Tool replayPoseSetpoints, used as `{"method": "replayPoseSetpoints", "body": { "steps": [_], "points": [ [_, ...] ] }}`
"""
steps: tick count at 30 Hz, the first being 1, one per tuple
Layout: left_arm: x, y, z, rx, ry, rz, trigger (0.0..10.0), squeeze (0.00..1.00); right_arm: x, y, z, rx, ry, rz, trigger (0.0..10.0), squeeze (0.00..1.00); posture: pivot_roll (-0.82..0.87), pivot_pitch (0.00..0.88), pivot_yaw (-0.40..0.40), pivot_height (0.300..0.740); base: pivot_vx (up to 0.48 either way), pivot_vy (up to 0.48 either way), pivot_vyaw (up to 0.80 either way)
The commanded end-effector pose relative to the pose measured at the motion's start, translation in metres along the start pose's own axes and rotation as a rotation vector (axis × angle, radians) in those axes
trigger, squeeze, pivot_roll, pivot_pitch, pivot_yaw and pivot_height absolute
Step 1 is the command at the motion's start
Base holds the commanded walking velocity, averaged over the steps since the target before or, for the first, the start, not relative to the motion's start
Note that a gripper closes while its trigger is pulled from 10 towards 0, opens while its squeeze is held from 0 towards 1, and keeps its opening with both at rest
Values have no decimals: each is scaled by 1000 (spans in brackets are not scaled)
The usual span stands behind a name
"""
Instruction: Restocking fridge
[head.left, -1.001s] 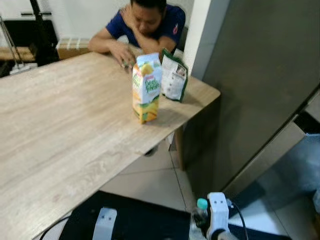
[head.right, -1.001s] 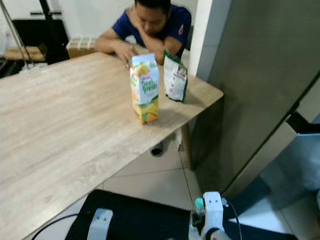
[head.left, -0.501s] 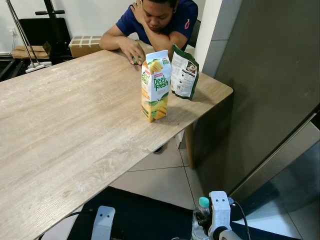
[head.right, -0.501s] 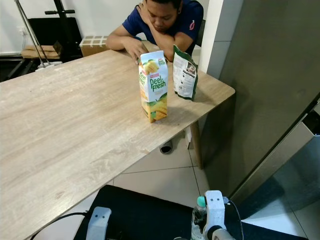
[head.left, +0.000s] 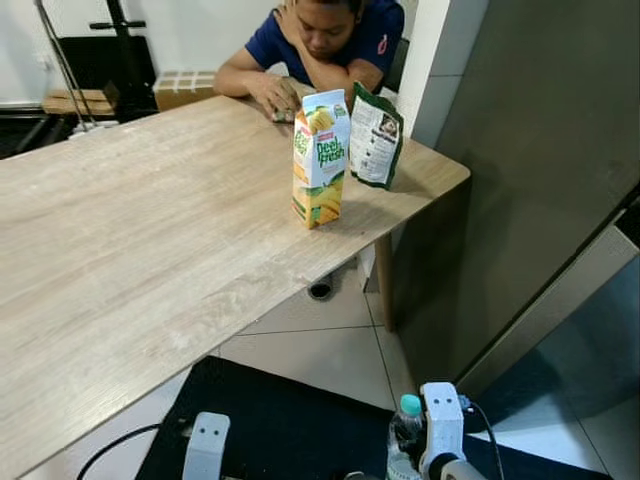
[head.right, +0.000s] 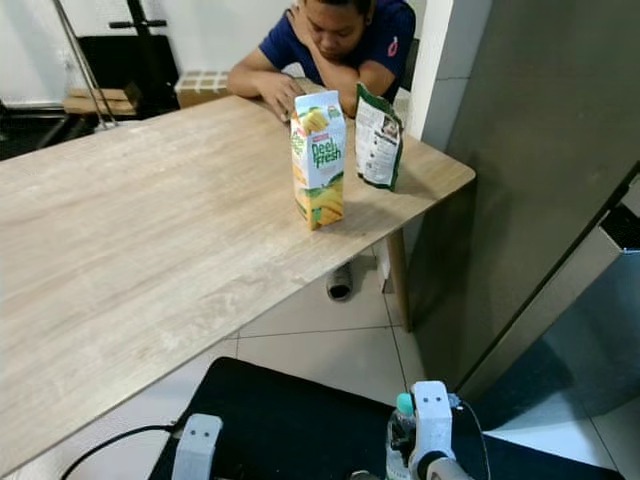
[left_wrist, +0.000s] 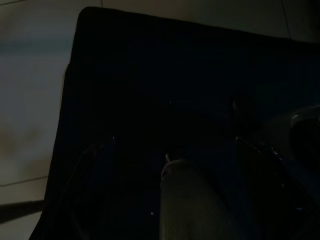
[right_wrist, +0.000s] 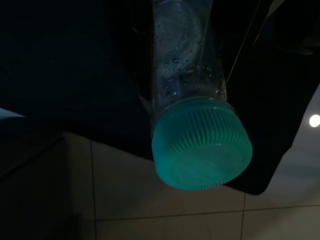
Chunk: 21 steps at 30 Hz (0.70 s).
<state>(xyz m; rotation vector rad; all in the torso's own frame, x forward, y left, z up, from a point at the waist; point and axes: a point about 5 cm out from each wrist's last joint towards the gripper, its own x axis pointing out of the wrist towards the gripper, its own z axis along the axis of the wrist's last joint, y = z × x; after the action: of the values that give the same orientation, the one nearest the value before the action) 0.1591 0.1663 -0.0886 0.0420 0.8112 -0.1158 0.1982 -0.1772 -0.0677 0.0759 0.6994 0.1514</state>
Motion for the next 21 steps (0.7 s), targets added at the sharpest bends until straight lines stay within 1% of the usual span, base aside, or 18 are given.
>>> {"method": "replayPoseSetpoints", "body": {
  "steps": [1,4,9,16,21],
  "points": [
    [-2,3,-6,3,26,3,10000,0,-1,5,-6,7,25,21,10000,0,-102,78,-27,740,-319,0,0],
    [-2,3,-6,3,28,3,10000,0,-1,5,-6,5,25,21,10000,0,-102,78,-27,740,-316,0,0],
    [-10,16,-17,-2,40,15,10000,0,0,5,-5,2,25,20,10000,0,-103,77,-27,740,-315,0,0],
    [-12,18,-19,-4,42,16,10000,0,0,5,-4,-2,21,21,10000,0,-103,77,-27,740,-316,0,0],
    [-14,22,-23,-8,45,18,10000,0,0,5,-4,-3,21,22,10000,0,-107,71,-28,740,-317,0,0]
  ]
}}
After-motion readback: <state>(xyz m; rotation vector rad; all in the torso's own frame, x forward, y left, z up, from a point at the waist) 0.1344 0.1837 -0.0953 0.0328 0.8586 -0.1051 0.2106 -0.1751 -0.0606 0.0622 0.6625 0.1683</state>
